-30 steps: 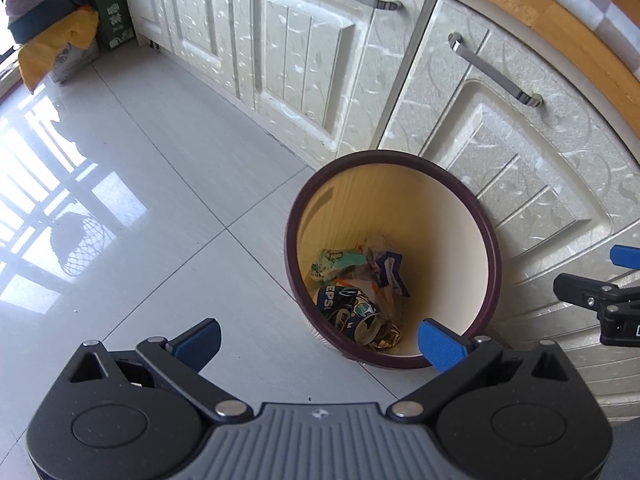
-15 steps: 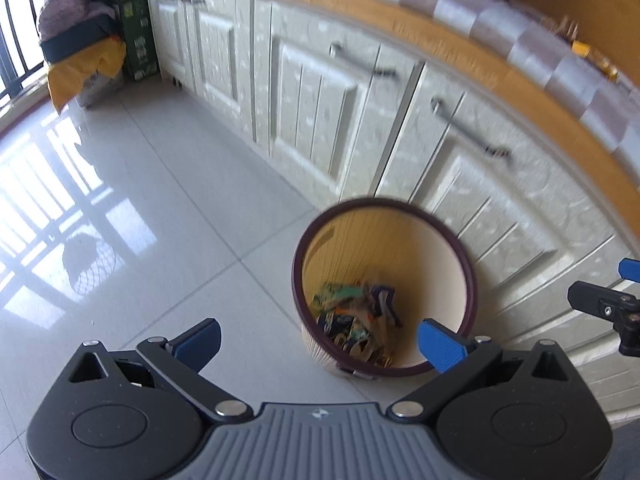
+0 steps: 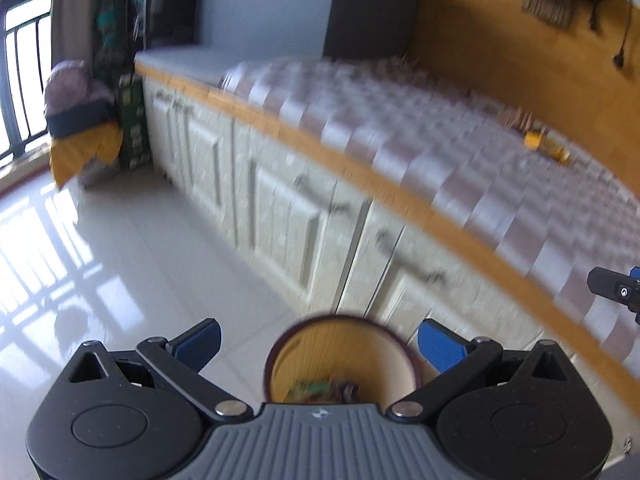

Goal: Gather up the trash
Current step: 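Move both open tools back toward the yellow wrapper and paper bag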

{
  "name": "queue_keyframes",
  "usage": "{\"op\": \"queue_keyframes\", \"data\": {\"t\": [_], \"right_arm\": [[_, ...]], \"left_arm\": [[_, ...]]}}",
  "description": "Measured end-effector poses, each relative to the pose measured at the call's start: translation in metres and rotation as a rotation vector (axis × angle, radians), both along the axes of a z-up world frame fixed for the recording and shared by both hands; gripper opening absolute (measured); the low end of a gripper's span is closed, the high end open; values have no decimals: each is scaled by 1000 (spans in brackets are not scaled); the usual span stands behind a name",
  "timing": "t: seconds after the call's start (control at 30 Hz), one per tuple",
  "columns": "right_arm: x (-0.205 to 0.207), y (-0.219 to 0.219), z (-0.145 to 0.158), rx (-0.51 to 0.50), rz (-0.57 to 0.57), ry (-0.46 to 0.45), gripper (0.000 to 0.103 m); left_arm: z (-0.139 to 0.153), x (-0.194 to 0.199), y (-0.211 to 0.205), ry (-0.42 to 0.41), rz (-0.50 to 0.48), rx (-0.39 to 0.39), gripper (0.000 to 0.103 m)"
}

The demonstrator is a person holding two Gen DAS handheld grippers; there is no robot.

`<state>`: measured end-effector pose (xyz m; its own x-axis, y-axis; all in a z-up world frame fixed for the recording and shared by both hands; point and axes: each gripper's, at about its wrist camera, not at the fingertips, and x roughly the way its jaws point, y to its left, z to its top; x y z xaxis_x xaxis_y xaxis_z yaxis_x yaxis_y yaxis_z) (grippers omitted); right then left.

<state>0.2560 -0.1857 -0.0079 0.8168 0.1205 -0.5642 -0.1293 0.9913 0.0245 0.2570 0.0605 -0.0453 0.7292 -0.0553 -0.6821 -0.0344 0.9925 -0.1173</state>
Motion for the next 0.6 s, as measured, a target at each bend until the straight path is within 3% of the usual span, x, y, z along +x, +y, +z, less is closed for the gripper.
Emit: {"op": "queue_keyframes", "data": {"t": [0.3, 0.6], "right_arm": [[25, -47, 53, -28, -83, -193, 103], [76, -85, 74, -78, -121, -306, 103]], "left_arm": [[52, 51, -53, -174, -64, -19, 103], [83, 123, -118, -306, -165, 0, 103]]}}
